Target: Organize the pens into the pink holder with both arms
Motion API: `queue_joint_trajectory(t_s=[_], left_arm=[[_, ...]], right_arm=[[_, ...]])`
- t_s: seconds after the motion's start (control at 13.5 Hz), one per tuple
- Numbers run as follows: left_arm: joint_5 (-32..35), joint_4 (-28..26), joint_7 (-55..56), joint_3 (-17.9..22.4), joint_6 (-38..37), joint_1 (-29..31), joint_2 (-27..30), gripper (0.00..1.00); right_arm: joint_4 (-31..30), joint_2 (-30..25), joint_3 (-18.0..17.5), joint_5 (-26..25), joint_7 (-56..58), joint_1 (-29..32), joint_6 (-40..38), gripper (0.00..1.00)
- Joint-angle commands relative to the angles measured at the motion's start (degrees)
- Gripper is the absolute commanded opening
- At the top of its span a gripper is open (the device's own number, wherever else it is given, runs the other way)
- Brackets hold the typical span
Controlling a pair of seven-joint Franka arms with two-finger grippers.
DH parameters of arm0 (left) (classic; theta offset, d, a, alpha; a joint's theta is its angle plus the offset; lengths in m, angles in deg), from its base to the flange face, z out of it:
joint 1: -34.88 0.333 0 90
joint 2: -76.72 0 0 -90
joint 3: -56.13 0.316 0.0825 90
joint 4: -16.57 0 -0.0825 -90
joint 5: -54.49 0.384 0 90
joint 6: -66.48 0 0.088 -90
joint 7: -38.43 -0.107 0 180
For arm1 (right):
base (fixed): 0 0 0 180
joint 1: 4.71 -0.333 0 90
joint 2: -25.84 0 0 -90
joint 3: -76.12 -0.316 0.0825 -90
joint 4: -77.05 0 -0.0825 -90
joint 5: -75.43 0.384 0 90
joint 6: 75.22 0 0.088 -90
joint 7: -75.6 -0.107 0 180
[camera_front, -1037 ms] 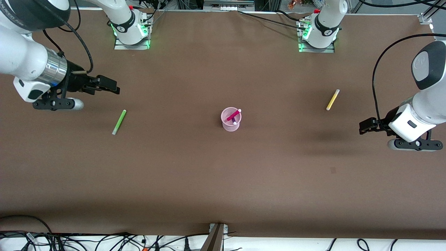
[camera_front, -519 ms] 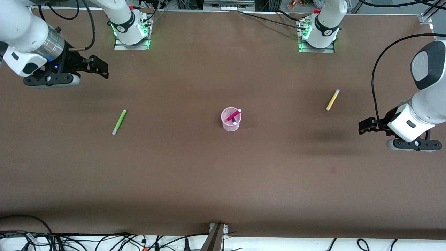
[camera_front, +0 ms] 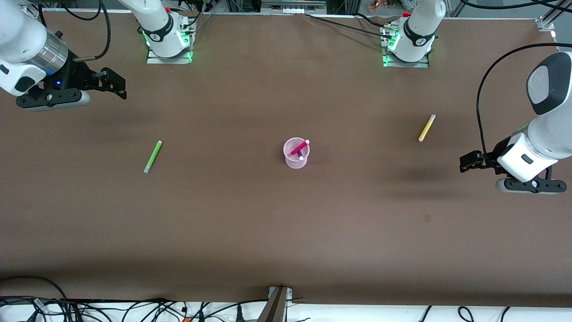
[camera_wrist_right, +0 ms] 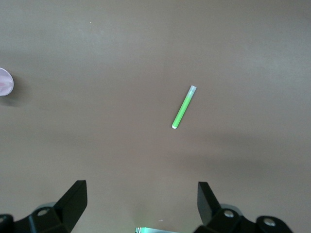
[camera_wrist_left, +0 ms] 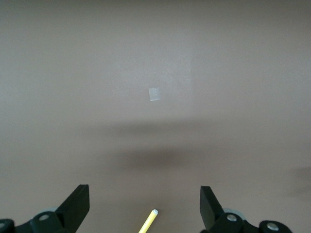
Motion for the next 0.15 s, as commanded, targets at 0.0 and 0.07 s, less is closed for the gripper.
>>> queue_joint_trajectory(t_s=[0.0,0.07], left_arm=[[-0.7,-1.0,-1.1,-0.2,0.7,0.4,0.9,1.00],[-0.7,-1.0,-1.1,-0.2,0.7,0.4,0.9,1.00]], right_arm=[[2.3,0.8,-1.0,0.1,1.0,1.1,-0.1,1.00],[3.3,0.9,-1.0,0.0,1.1,1.1,-0.4,1.00]])
